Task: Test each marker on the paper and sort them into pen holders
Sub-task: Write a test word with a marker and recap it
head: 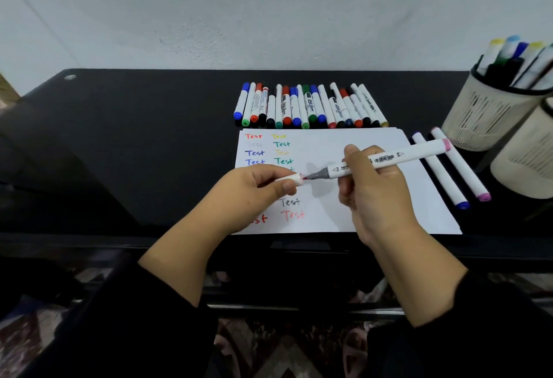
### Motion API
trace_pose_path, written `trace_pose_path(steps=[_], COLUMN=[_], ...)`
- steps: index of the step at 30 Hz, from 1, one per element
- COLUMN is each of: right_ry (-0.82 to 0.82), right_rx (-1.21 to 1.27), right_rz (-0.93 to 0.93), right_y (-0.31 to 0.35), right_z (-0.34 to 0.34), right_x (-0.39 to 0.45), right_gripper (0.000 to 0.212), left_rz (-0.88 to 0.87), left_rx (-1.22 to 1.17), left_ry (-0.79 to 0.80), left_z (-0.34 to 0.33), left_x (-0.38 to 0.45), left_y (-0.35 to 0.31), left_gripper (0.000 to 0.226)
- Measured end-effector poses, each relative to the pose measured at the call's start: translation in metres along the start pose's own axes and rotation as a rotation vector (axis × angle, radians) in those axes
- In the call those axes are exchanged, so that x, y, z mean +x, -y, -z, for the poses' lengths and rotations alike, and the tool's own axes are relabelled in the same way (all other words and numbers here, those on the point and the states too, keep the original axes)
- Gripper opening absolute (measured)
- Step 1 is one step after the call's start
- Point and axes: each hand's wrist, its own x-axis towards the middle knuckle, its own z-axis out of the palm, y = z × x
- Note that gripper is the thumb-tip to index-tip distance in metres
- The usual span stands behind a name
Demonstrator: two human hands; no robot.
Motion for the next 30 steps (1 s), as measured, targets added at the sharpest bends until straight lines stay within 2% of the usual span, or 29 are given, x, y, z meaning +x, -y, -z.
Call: trace_pose_path(steps=[9, 13, 22, 30], right_ry=[0.135, 0.187, 0.291, 0.278], right_rx=[-0.094, -0.084, -0.011, -0.006], right_rz=[-0.027, -0.080, -0.177, -0.208], right_y=[-0.003, -0.002, 0.002, 0.000], right_z=[-0.008, -0.009, -0.013, -0.019], right_x=[-0.003, 0.000, 0.005, 0.008], right_gripper=[0.032, 0.022, 0.034, 0.031], left_rz=[-0.024, -0.024, -0.010, -0.011], left_rx=[-0.030, -0.030, -0.152, -0.141], left_ry=[-0.018, -0.032, -0.083, -0.165], left_z=[-0.002, 0.001, 0.003, -0.002], left_x=[-0.002, -0.003, -0.005, -0.003], left_y=[-0.002, -0.004, -0.001, -0.001], left_gripper=[0.012, 0.011, 0.014, 0.017])
